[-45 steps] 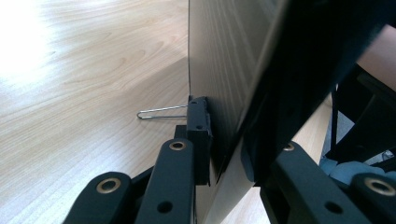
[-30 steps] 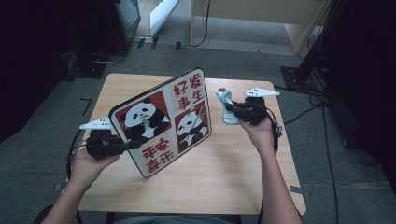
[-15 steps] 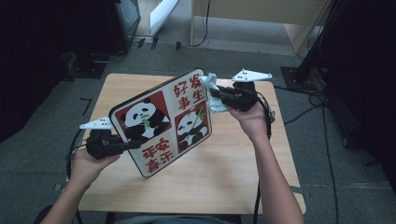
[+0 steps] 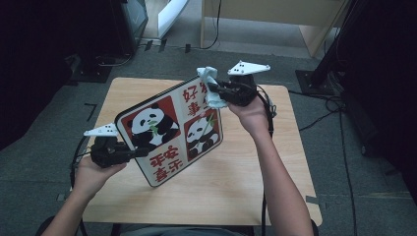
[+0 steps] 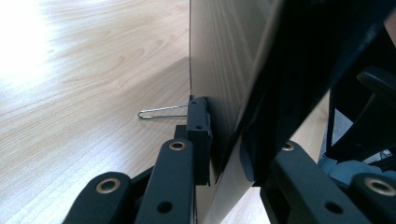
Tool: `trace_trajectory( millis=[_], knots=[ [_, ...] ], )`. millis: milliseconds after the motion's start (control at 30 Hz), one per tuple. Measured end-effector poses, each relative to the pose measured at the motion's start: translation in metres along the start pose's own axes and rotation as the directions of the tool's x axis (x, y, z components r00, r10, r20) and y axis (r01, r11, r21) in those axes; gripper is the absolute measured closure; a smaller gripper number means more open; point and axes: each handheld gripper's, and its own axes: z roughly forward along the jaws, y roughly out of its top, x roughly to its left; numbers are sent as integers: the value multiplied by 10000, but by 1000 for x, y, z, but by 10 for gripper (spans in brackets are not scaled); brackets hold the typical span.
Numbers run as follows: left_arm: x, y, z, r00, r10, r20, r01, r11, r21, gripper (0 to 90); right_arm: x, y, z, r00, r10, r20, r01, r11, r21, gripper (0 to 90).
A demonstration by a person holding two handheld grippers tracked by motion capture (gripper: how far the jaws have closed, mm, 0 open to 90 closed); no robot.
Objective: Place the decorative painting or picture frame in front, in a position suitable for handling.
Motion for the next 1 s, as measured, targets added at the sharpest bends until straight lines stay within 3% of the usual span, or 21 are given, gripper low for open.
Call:
trace_trajectory(
  millis=[733,1000],
  knots=[
    [0,0,-1,10000,20,41,-20,9999,120,785,-2,-17,9,9992,328,-236,-322,9992,253,788],
    [0,0,0,10000,53,76,-54,9999,116,781,-4,-32,12,9978,554,-373,-543,9981,295,790]
  ],
)
